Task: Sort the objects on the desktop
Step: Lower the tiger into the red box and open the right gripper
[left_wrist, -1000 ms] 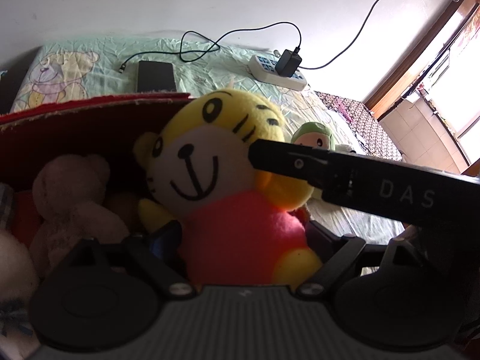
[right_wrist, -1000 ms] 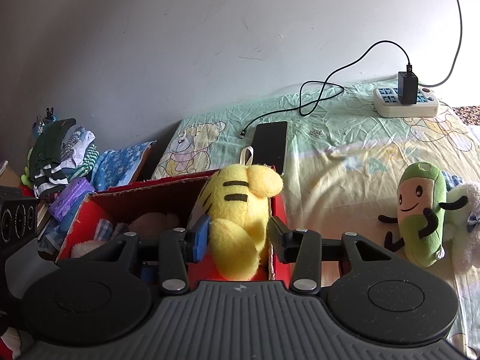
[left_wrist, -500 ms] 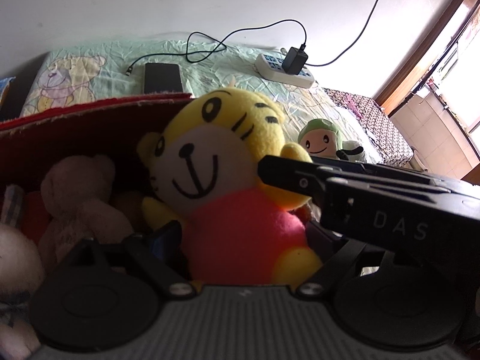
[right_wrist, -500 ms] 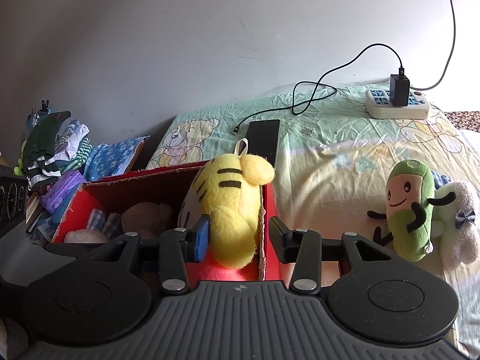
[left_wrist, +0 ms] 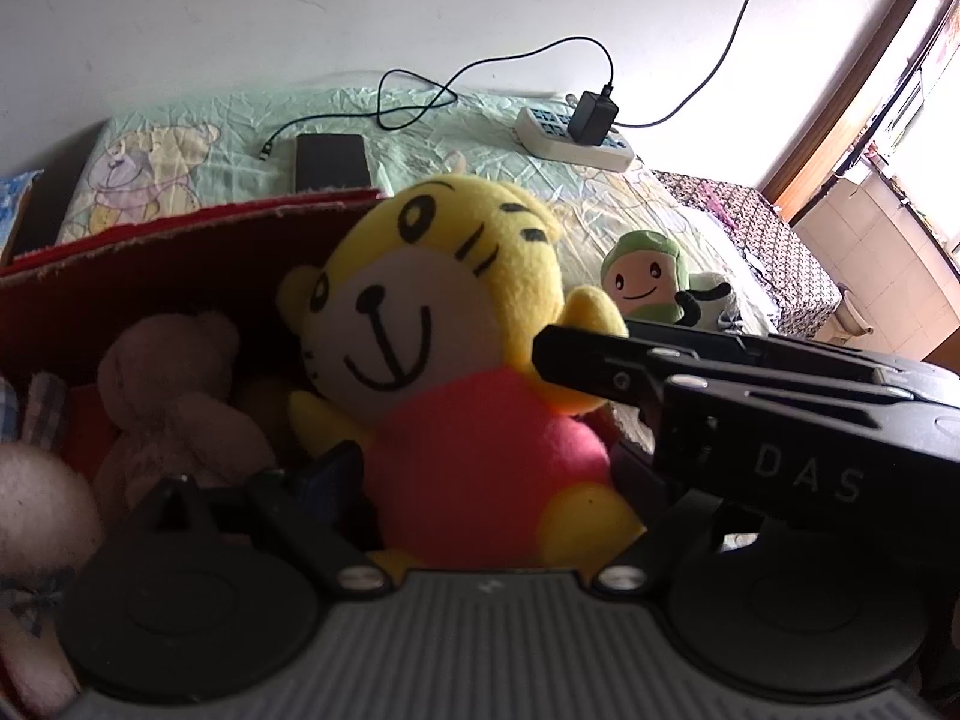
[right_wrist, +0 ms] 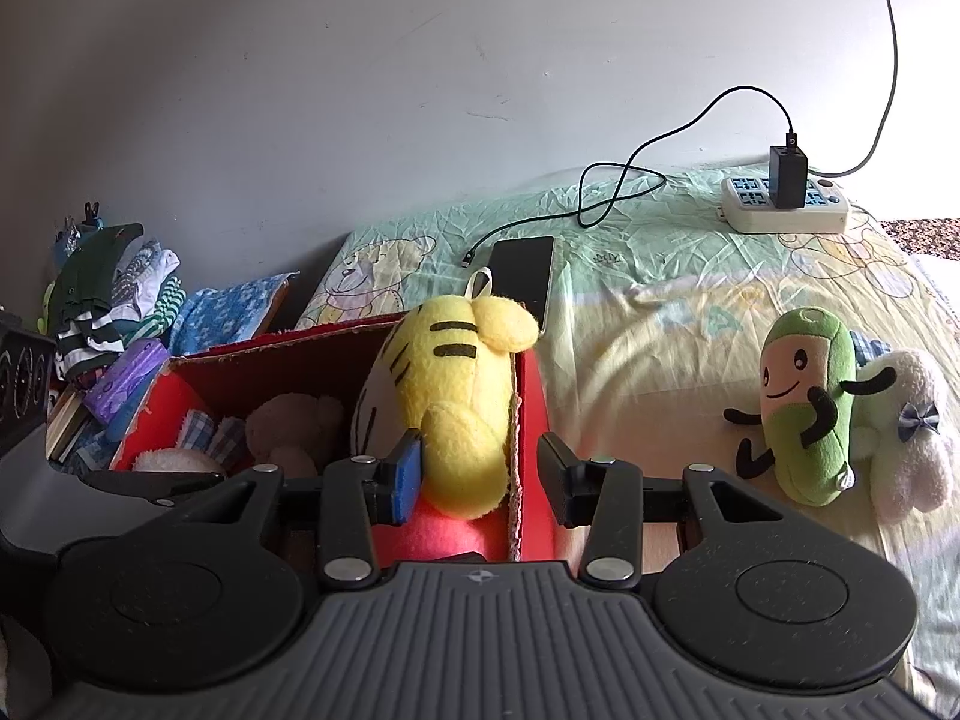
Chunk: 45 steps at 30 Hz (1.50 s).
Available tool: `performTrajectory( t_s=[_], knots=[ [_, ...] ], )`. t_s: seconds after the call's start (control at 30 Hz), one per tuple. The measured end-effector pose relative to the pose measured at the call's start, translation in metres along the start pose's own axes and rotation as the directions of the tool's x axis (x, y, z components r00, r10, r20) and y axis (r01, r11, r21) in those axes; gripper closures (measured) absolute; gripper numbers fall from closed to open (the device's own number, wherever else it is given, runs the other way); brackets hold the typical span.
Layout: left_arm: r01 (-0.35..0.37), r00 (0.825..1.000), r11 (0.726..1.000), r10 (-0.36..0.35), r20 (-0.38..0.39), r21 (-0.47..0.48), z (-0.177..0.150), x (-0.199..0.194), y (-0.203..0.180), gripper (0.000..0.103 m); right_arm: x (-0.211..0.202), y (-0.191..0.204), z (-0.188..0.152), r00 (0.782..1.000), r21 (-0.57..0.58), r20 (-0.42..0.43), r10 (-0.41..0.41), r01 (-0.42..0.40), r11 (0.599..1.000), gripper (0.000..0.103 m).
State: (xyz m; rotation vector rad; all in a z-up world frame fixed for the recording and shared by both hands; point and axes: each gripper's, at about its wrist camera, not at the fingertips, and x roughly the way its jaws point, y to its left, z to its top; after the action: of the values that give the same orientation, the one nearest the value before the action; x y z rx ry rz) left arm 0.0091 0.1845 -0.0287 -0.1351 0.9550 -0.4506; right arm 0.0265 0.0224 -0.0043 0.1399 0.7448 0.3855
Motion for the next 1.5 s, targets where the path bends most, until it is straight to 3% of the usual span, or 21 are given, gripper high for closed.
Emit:
performTrajectory(
  t_s=[0.43,0.8,1.5],
  knots=[
    [-0.07,0.997,0.998,0.07,0.016,0.008,-0.003,-0.016,-0.013,0.014,-0.023,-0.011,-0.007,0.999,0.055,0.036,0.009,-0.011,0.998,0.058],
    [-0.157,0.988,0.984,0.156,0.021,0.08,-0.005,-0.026,-0.033,0.015,-0.035,-0.028,-0.016,0.997,0.155,0.045,0.058,-0.064,0.986,0.058],
    [-0.313,0.95,0.937,0.311,0.039,0.153,0.005,-0.017,-0.074,0.014,-0.048,-0.076,-0.029,0.993,0.25,0.061,0.105,-0.117,0.961,0.059]
  ],
)
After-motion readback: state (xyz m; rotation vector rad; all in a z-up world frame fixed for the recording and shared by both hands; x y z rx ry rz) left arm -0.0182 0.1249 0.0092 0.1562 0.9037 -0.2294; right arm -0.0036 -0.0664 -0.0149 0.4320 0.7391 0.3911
